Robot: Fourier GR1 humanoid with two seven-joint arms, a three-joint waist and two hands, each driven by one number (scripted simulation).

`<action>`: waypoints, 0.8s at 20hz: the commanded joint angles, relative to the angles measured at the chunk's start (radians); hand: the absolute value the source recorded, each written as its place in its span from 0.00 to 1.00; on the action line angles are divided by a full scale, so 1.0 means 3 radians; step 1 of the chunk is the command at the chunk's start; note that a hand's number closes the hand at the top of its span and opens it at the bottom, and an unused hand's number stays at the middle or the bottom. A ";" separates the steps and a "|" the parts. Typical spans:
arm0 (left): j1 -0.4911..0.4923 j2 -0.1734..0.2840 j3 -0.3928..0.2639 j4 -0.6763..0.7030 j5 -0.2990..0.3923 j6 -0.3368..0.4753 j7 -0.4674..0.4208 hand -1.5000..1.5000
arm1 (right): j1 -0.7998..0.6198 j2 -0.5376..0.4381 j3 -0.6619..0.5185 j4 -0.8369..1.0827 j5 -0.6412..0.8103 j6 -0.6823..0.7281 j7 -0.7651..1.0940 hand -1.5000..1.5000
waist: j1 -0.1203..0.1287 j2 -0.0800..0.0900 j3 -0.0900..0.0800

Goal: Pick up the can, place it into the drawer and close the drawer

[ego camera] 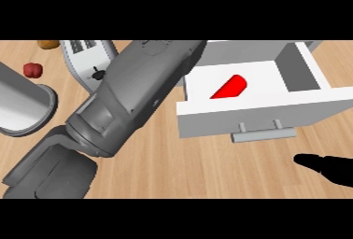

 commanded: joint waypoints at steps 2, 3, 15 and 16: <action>0.0021 0.0000 0.0058 0.0021 0.0103 -0.0052 -0.0132 0.00 | -0.0222 -0.0149 0.0293 0.0291 0.0678 -0.0063 -0.0067 0.00 | 0.0124 -0.0015 -0.0006; 0.0025 0.0000 0.0060 0.0016 0.0139 -0.0041 -0.0153 0.00 | -0.0319 -0.0122 0.0426 0.0384 0.0837 -0.0119 -0.0140 0.00 | 0.0119 -0.0002 -0.0004; -0.0159 0.0000 -0.0005 0.0153 0.0016 -0.0040 -0.0063 0.00 | -0.0852 0.0019 0.1086 0.1907 0.2121 -0.0688 -0.0489 0.00 | 0.0292 -0.0044 -0.0005; -0.0045 0.0066 0.0058 0.0142 0.0038 -0.0174 -0.0148 0.00 | -0.0998 -0.0102 0.0911 0.2131 0.2017 -0.0662 -0.0644 0.00 | 0.0319 -0.0042 -0.0006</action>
